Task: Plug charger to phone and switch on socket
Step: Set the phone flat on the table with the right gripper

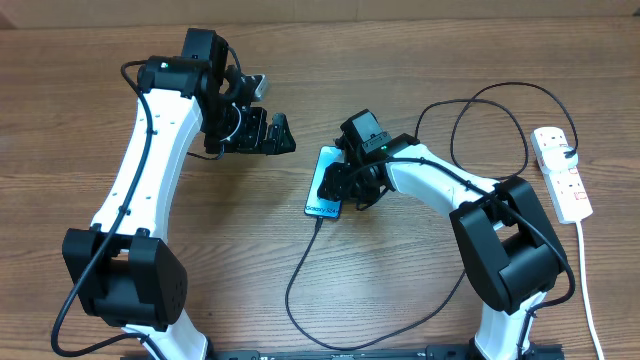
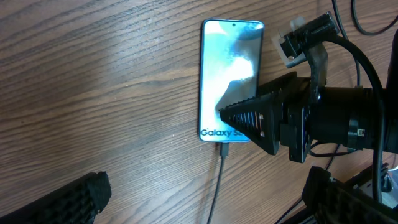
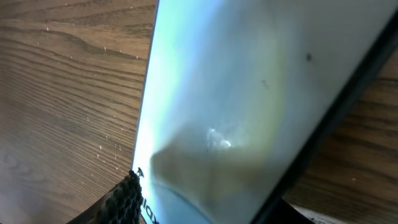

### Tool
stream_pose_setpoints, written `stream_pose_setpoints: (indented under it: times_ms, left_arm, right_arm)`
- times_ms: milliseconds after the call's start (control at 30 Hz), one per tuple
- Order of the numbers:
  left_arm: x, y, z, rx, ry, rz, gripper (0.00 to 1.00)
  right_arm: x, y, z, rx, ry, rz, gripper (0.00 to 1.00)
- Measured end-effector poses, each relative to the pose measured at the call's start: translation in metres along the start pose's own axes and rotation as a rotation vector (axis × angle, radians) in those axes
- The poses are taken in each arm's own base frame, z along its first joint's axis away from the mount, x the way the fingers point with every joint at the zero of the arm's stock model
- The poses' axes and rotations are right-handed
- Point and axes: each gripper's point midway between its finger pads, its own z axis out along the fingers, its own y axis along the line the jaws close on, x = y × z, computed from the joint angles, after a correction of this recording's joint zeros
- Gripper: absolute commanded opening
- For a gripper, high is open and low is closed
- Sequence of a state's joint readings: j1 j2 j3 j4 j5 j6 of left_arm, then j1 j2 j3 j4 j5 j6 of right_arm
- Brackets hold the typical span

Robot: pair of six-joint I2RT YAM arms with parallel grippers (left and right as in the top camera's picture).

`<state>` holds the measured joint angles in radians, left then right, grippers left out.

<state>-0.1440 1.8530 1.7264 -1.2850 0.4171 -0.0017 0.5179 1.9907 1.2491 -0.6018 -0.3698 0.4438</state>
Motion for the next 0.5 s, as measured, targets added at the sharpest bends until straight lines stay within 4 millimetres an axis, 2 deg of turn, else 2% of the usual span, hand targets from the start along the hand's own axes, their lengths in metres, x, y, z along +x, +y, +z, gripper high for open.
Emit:
stream_pose_setpoints:
  times_ms: [200,500]
  left_arm:
    - [0.0000,0.0000,0.0000,0.000,0.000,0.000,1.00]
    - [0.0000,0.0000,0.0000,0.000,0.000,0.000,1.00]
  right_arm:
    - [-0.0001,0.0016,-0.0006,-0.006,0.000,-0.002,0.61]
    - [-0.0003,0.0042,-0.0012,-0.015,-0.001,-0.004,0.67]
